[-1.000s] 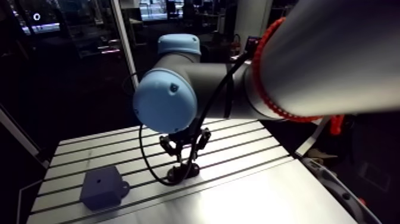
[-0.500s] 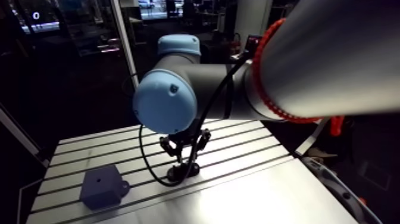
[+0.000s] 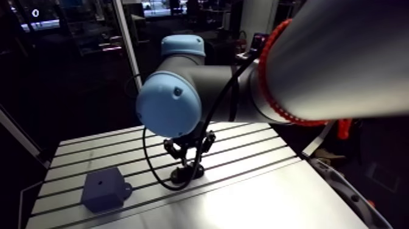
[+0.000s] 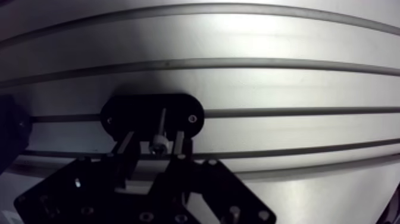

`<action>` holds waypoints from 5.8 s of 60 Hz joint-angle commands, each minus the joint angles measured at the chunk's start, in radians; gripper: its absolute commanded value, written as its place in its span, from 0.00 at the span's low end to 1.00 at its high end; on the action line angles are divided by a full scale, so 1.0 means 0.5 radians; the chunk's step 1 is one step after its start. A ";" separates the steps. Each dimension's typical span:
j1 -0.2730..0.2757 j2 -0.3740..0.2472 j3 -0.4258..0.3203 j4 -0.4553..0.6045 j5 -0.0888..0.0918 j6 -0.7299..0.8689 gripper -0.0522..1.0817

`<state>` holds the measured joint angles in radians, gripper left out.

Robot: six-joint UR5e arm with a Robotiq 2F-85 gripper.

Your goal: Pick up the M10 bolt and insert it into the hole until fully seated.

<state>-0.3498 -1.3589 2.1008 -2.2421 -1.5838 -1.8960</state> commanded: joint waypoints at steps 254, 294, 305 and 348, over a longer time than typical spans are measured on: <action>0.756 0.242 -1.208 1.534 -0.034 0.179 1.00; 0.962 0.345 -1.264 1.538 -0.089 0.225 1.00; 1.012 0.342 -1.249 1.528 -0.095 0.273 1.00; 1.050 0.342 -1.179 1.516 -0.098 0.321 1.00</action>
<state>0.1758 -1.1871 1.5031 -1.4834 -1.6325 -1.7384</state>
